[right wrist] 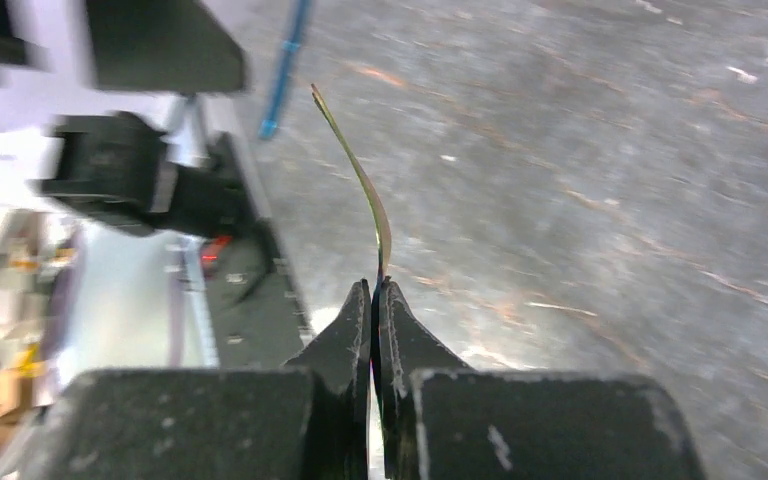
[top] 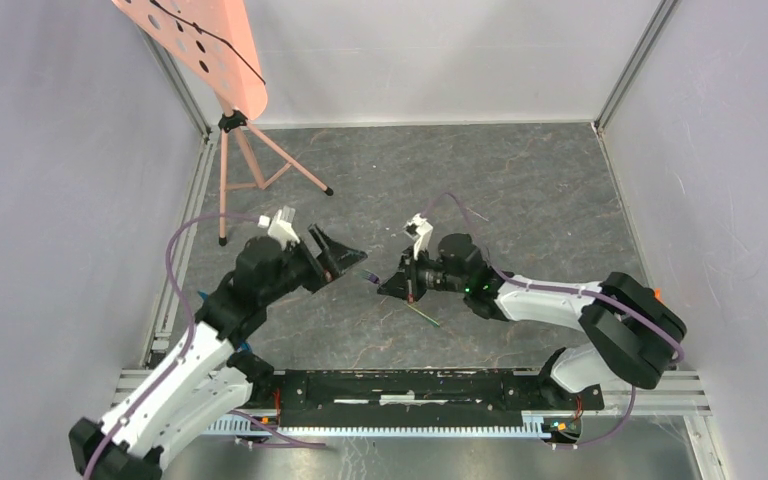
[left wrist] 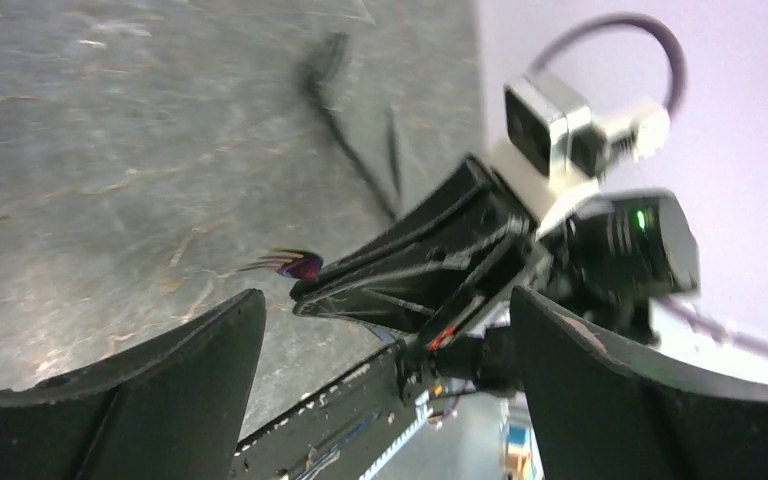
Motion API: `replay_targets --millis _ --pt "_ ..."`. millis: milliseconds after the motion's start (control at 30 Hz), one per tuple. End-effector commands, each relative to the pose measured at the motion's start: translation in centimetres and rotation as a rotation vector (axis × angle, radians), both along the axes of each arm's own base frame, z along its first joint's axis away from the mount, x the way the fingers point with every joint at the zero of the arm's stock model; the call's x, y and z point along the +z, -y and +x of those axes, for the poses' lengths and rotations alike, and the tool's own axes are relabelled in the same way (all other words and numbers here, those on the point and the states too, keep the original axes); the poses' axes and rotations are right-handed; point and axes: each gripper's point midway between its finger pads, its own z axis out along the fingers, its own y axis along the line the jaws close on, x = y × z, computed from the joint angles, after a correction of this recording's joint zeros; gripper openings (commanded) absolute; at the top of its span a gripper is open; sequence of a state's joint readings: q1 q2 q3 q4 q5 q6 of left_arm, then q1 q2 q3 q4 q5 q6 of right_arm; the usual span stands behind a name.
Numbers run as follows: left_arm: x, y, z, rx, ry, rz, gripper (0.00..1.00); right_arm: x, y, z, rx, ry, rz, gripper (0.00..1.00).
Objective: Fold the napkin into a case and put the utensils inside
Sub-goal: Pass from the right arm to the left, then pass from the left arm to the right
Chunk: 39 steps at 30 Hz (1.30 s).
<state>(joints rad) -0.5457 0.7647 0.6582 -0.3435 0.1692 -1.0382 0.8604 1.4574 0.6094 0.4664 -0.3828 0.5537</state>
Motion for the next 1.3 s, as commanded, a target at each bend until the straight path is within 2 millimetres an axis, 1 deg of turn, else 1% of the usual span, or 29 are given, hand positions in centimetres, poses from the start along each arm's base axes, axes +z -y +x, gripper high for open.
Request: replay_targets --millis 0,133,167,233,267,400,467,600,667,700,733,767,800,867,933,967,1033,1067,1133,1167,1200,1267 --pt "3.9 1.6 -2.4 -0.187 0.354 -0.172 0.95 10.7 -0.7 -3.5 0.201 -0.021 0.413 0.01" --pt "5.1 0.7 -2.9 -0.142 0.449 -0.248 0.91 14.1 -0.3 -4.2 0.219 -0.058 0.54 0.01" --pt "5.6 0.5 -3.0 -0.133 0.475 -0.264 0.91 14.8 -0.2 -4.5 0.228 -0.075 0.575 0.0" --pt "6.8 0.6 -3.3 -0.149 0.525 -0.296 0.88 15.8 -0.2 -4.8 0.247 -0.093 0.616 0.0" --pt "7.5 0.8 -3.5 -0.166 0.55 -0.312 0.85 16.0 -0.2 -4.9 0.251 -0.099 0.625 0.0" --pt "8.3 1.4 -3.5 -0.209 0.568 -0.303 0.6 16.7 -0.2 -4.9 0.257 -0.097 0.637 0.0" --pt "8.4 1.4 -3.4 -0.208 0.577 -0.296 0.55 16.7 -0.3 -4.9 0.255 -0.098 0.638 0.0" --pt "8.5 1.5 -3.3 -0.213 0.587 -0.282 0.5 16.3 -0.6 -4.7 0.253 -0.113 0.623 0.0" --pt "8.6 1.7 -3.2 -0.221 0.589 -0.275 0.45 16.3 -1.0 -4.8 0.262 -0.119 0.618 0.01" --pt "8.5 1.7 -3.1 -0.222 0.59 -0.266 0.4 16.4 -1.2 -4.8 0.267 -0.122 0.612 0.01" --pt "8.7 1.7 -3.0 -0.222 0.593 -0.256 0.3 16.3 -1.4 -4.8 0.271 -0.121 0.604 0.01" --pt "8.8 1.7 -3.0 -0.225 0.604 -0.244 0.19 16.1 -1.7 -4.8 0.271 -0.117 0.585 0.03" --pt "8.9 1.6 -2.8 -0.223 0.611 -0.234 0.12 15.5 -2.0 -4.5 0.262 -0.118 0.547 0.06" --pt "9.0 1.4 -2.6 -0.22 0.63 -0.179 0.04 14.1 -2.3 -3.2 0.211 -0.077 0.426 0.18" --pt "8.6 0.9 -2.3 -0.209 0.624 -0.112 0.02 12.8 -1.9 -1.1 0.114 0.015 0.249 0.37" --pt "8.6 0.7 -2.1 -0.197 0.629 -0.088 0.02 12.6 -1.7 -0.1 0.072 0.093 0.16 0.46" --pt "8.4 0.3 -1.9 -0.182 0.633 -0.054 0.02 12.5 -1.7 0.6 0.045 0.178 -0.022 0.55" --pt "8.4 0.1 -1.7 -0.175 0.634 -0.04 0.02 12.4 -1.6 1.0 0.026 0.223 -0.101 0.57" --pt "8.3 -0.1 -1.4 -0.166 0.633 -0.012 0.02 12.4 -1.4 1.8 -0.014 0.287 -0.242 0.58" --pt "7.8 -0.2 -1.4 -0.165 0.619 0.009 0.02 13.0 -1.5 1.8 -0.022 0.324 -0.288 0.59" --pt "7.6 -0.3 -1.2 -0.162 0.609 0.024 0.02 13.0 -1.3 2.2 -0.041 0.344 -0.346 0.59" --pt "7.3 -0.5 -1.0 -0.153 0.596 0.046 0.02 13.8 -1.6 2.4 -0.051 0.39 -0.426 0.6"
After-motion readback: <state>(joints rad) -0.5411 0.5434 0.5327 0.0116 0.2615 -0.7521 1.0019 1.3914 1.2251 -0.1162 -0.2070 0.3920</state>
